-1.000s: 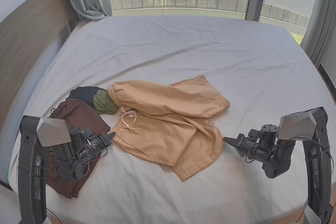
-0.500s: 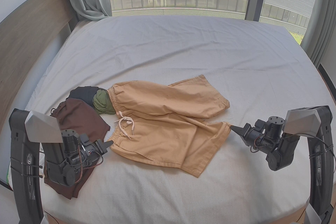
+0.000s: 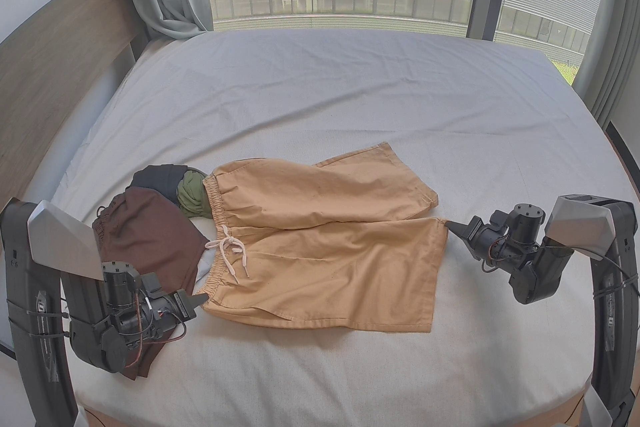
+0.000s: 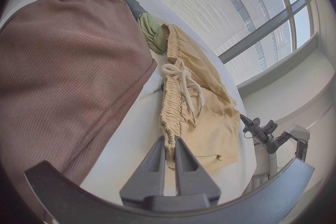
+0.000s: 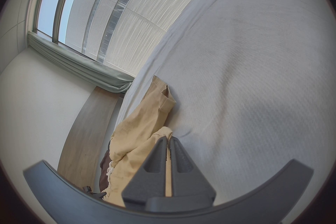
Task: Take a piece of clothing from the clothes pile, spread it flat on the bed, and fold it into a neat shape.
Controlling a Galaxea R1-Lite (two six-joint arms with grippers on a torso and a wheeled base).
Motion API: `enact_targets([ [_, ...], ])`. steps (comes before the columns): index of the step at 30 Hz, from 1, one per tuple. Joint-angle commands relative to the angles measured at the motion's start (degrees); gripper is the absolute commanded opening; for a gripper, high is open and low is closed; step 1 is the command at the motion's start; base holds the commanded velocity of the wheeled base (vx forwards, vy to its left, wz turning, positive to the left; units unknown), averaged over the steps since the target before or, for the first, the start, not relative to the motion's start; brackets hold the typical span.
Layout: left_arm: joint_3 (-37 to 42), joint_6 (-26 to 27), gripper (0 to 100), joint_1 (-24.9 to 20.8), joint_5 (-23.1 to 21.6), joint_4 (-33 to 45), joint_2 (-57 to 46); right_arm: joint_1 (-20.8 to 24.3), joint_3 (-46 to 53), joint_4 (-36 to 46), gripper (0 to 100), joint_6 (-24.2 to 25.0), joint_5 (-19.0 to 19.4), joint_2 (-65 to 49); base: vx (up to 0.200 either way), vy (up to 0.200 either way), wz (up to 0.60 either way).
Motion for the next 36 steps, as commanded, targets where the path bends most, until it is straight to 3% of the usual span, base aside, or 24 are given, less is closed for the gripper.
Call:
enact_targets([
  [1,1.8,1.7,0,0.1,0.0,-0.1,-0.4,0.0,-2.0,0.7,0,-0.3,0.1,-0.1,0.0,0.0,0.0],
  [12,1.7,2.3,0,-0.1,0.1,-0.1,0.0,0.5,-2.3,0.0,0,-0.4,0.0,0.7,0.0,0.0,0.0],
  [13,1.7,2.2,100,-0.2,0.1,-0.1,0.0,0.6,-2.3,-0.1,0,-0.4,0.1,0.7,0.0,0.0,0.0],
  [14,1.7,2.2,100,-0.2,0.1,-0.1,0.0,0.6,-2.3,-0.1,0,-0.4,0.1,0.7,0.0,0.0,0.0],
  [15,1.7,2.0,100,-0.3,0.1,-0.1,0.0,0.9,-2.4,-0.9,100,-0.3,0.1,0.8,0.0,0.0,0.0],
  [23,1.6,1.7,100,-0.5,0.1,-0.1,-0.1,0.9,7.4,-7.6,100,-1.8,0.1,-2.4,0.0,0.0,0.0],
  [27,1.6,1.7,100,-0.4,0.1,-0.1,-0.3,0.7,15.4,-9.8,100,-5.4,0.1,-4.3,0.0,0.0,0.0],
  [30,1.3,1.7,100,-0.5,0.1,-0.1,-0.2,1.3,27.1,-10.7,100,-10.4,1.0,-8.7,0.0,0.0,0.0],
  [36,1.2,1.7,100,-0.5,0.1,-0.1,-0.4,1.2,34.6,-10.7,100,-15.8,2.6,-10.9,0.0,0.0,0.0],
])
